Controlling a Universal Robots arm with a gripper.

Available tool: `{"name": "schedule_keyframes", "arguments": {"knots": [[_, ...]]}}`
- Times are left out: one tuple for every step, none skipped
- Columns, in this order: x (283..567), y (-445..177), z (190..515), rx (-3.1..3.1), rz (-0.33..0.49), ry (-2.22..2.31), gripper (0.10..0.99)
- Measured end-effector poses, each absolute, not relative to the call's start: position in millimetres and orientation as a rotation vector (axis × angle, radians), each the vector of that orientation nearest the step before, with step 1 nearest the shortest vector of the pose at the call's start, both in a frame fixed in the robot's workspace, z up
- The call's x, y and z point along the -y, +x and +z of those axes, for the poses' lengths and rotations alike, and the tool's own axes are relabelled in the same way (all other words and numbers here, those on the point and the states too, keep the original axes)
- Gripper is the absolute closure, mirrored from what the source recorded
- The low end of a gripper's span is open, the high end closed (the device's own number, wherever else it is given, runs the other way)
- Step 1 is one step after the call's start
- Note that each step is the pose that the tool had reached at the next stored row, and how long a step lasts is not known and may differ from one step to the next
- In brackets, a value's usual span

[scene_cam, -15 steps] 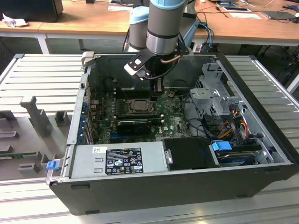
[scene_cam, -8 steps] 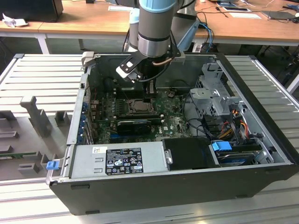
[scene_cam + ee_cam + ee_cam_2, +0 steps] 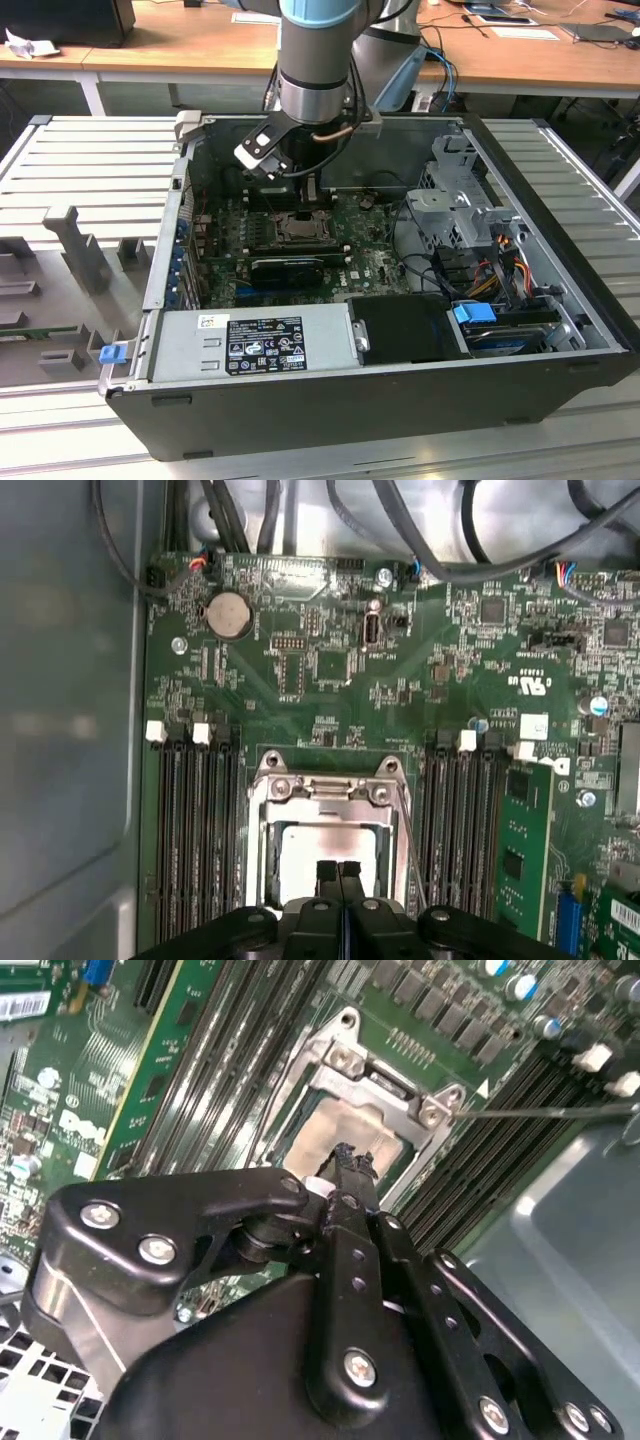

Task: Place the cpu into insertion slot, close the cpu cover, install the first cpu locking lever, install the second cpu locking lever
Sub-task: 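Close the cpu cover, then install the first cpu locking lever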

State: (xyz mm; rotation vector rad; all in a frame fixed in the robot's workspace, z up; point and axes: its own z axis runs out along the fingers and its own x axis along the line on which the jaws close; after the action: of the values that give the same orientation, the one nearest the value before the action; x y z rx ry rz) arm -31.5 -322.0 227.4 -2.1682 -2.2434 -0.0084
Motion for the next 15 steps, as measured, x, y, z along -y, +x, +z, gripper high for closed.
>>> {"name": "schedule_keyframes", "arguments": {"knots": [[322, -33, 227, 2.244, -0.008, -2.168, 0.980], [322, -34, 227, 2.244, -0.008, -2.168, 0.980], [322, -35, 227, 2.244, -0.008, -2.168, 0.980], [321, -37, 227, 2.244, -0.008, -2.168, 0.980], [321, -37, 227, 2.243, -0.008, -2.168, 0.980], [321, -38, 227, 2.243, -0.008, -2.168, 0.980], [321, -39, 227, 2.244, -0.008, -2.168, 0.980], [321, -39, 227, 2.244, -0.008, -2.168, 0.980], [321, -39, 228, 2.244, -0.008, -2.168, 0.980], [321, -40, 229, 2.244, -0.007, -2.168, 0.980], [321, -40, 231, 2.245, -0.006, -2.169, 0.980], [321, -39, 237, 2.245, -0.004, -2.170, 0.980], [321, -40, 242, 2.245, -0.004, -2.170, 0.980], [321, -40, 245, 2.245, -0.004, -2.170, 0.980], [321, -40, 249, 2.245, -0.004, -2.170, 0.980]]}}
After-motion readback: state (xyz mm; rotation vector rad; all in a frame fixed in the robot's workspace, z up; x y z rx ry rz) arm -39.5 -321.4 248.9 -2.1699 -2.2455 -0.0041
